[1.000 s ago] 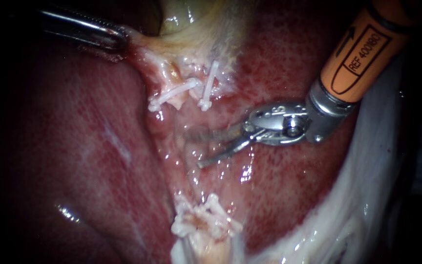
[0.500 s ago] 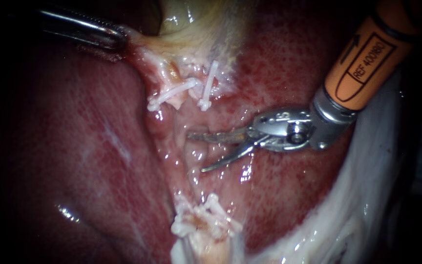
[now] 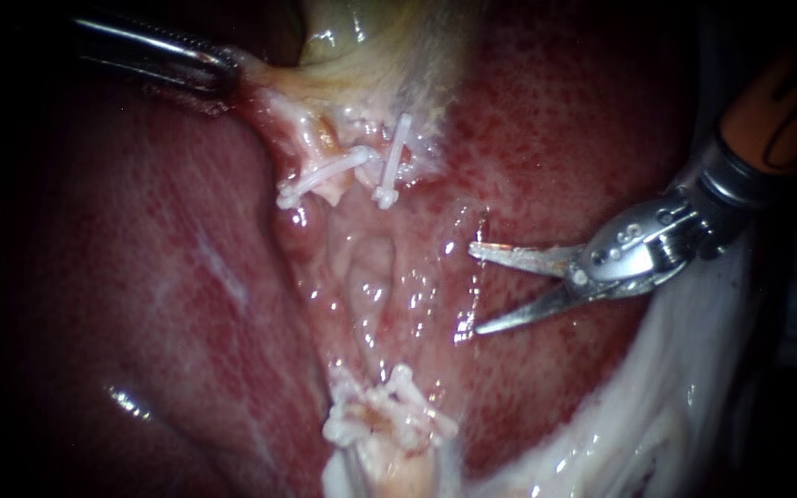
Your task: Go back from the cut right tube
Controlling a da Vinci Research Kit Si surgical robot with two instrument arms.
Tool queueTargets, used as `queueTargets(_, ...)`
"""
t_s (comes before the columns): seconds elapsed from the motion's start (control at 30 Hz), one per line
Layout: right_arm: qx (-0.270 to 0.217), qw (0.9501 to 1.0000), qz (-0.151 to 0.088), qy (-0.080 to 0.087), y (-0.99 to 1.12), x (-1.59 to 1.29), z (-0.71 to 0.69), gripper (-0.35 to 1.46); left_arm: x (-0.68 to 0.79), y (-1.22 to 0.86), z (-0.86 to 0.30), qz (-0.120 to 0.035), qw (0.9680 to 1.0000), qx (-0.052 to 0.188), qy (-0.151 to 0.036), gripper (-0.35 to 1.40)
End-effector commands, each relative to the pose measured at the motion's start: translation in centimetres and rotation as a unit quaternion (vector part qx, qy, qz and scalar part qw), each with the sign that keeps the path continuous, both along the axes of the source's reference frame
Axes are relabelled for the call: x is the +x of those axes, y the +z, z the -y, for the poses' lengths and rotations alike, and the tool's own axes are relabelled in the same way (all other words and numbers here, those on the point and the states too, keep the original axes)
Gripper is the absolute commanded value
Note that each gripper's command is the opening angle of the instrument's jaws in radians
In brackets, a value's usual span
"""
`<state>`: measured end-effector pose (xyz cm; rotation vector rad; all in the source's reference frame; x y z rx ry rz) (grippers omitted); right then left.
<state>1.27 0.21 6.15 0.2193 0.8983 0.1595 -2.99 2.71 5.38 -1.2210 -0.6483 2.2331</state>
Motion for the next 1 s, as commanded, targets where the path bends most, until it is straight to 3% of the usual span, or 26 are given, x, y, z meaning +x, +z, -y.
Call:
queueTargets(0.03, 0.001, 1.0, 0.005, -0.002, -0.03, 0.0, -0.01, 1.45, 0.0, 0.0, 0.0, 0.0, 1.0, 0.0, 0.0, -0.35)
queueTargets(0.2, 0.006, 0.9996, 0.029, 0.004, -0.15, -0.09, -0.07, 1.45, -0.01, 0.04, 0.01, -0.001, 1.0, -0.001, 0.0, -0.35)
queueTargets(0.4, 0.01, 0.9994, 0.033, 0.008, -0.17, -0.17, -0.12, 1.45, -0.1, 0.21, 0.1, -0.004, 1.0, -0.007, -0.004, -0.35)
queueTargets(0.77, 0.013, 0.9994, 0.031, 0.007, -0.17, -0.16, -0.11, 1.45, -0.42, 0.71, 0.49, -0.003, 0.9996, -0.003, 0.026, -0.35)
queueTargets(1.0, 0.013, 0.9994, 0.03, 0.006, -0.17, -0.16, -0.11, 1.45, -0.45, 0.71, 0.48, -0.001, 0.9996, -0.002, 0.029, -0.35)
